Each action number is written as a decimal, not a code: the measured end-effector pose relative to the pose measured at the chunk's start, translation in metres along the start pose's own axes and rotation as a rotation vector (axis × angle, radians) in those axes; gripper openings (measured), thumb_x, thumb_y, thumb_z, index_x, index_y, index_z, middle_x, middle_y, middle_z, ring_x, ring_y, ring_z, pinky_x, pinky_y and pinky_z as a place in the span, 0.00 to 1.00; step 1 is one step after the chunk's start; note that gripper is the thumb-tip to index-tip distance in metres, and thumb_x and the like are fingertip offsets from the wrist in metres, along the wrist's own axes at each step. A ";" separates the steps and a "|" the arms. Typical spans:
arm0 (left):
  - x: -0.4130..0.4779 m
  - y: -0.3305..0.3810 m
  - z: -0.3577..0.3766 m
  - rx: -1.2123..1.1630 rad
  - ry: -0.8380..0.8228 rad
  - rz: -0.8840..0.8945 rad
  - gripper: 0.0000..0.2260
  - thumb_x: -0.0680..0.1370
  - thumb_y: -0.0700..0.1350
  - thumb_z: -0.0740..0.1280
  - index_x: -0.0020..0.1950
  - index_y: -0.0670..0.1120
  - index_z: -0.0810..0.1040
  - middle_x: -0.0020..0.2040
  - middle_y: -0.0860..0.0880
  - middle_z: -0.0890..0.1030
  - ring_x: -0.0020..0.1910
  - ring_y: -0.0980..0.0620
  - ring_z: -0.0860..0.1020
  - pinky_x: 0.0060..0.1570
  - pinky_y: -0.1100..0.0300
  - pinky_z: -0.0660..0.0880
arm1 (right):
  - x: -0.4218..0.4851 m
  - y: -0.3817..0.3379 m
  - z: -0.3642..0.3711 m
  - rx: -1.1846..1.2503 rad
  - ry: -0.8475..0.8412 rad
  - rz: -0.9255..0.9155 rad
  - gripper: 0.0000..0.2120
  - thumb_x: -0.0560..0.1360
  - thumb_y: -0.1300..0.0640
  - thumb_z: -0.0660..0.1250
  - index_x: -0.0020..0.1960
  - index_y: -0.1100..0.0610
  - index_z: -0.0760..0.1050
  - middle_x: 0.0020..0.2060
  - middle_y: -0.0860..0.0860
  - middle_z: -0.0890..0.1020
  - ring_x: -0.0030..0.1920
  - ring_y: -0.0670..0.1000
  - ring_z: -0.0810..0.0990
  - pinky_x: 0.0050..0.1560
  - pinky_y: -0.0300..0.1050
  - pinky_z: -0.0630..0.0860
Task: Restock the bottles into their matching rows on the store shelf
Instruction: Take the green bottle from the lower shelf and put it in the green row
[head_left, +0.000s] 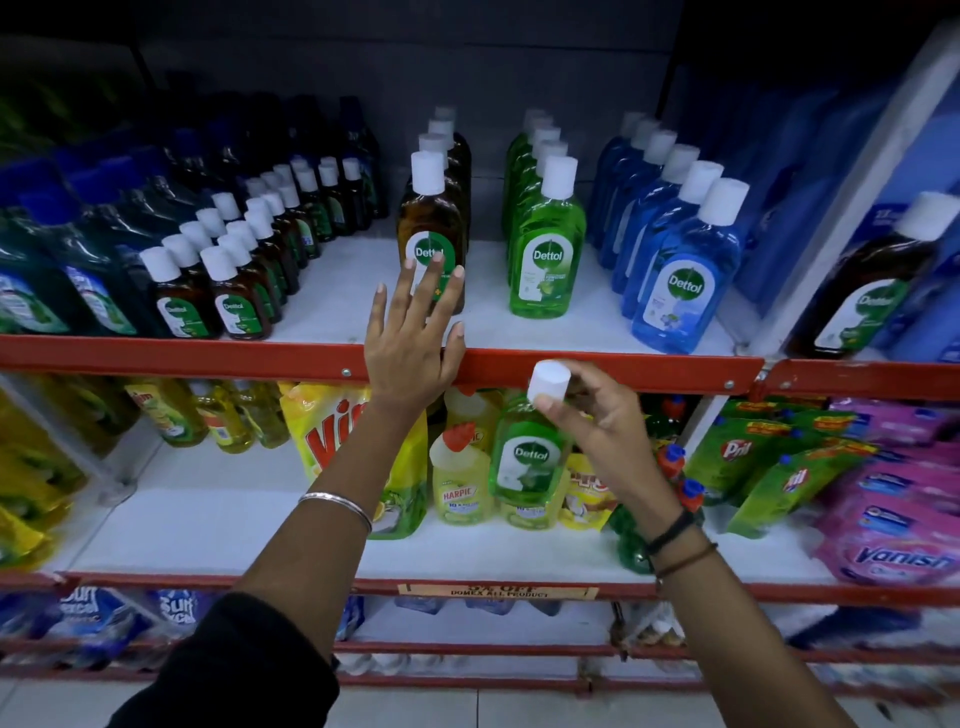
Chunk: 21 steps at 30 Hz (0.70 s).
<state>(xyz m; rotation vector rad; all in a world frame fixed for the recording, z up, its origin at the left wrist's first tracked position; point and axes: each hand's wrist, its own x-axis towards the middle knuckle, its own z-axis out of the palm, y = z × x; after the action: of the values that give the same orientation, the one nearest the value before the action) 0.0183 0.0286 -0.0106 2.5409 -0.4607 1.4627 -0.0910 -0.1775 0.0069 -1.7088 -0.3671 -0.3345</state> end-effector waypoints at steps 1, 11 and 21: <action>0.000 0.000 -0.001 -0.001 -0.005 -0.001 0.23 0.81 0.51 0.55 0.76 0.50 0.63 0.74 0.46 0.69 0.75 0.44 0.64 0.69 0.42 0.64 | 0.006 -0.015 -0.005 0.032 0.025 -0.037 0.15 0.69 0.49 0.73 0.55 0.49 0.78 0.47 0.49 0.83 0.48 0.49 0.81 0.49 0.43 0.80; 0.000 0.000 -0.002 -0.012 -0.028 -0.011 0.22 0.82 0.52 0.53 0.76 0.50 0.63 0.75 0.45 0.68 0.75 0.43 0.64 0.68 0.41 0.65 | 0.096 -0.107 -0.041 0.050 0.255 -0.278 0.10 0.75 0.58 0.67 0.55 0.60 0.78 0.43 0.52 0.82 0.43 0.46 0.79 0.45 0.40 0.78; 0.000 0.000 -0.003 -0.010 -0.047 -0.024 0.23 0.81 0.52 0.53 0.76 0.50 0.64 0.73 0.45 0.70 0.74 0.43 0.66 0.67 0.41 0.67 | 0.145 -0.056 -0.025 -0.128 0.261 -0.194 0.17 0.71 0.51 0.71 0.56 0.58 0.80 0.48 0.55 0.84 0.43 0.49 0.78 0.48 0.51 0.78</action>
<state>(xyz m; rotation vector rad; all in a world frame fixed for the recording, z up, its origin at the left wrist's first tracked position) 0.0155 0.0294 -0.0087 2.5691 -0.4421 1.3914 0.0162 -0.1852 0.1222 -1.7305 -0.3244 -0.7292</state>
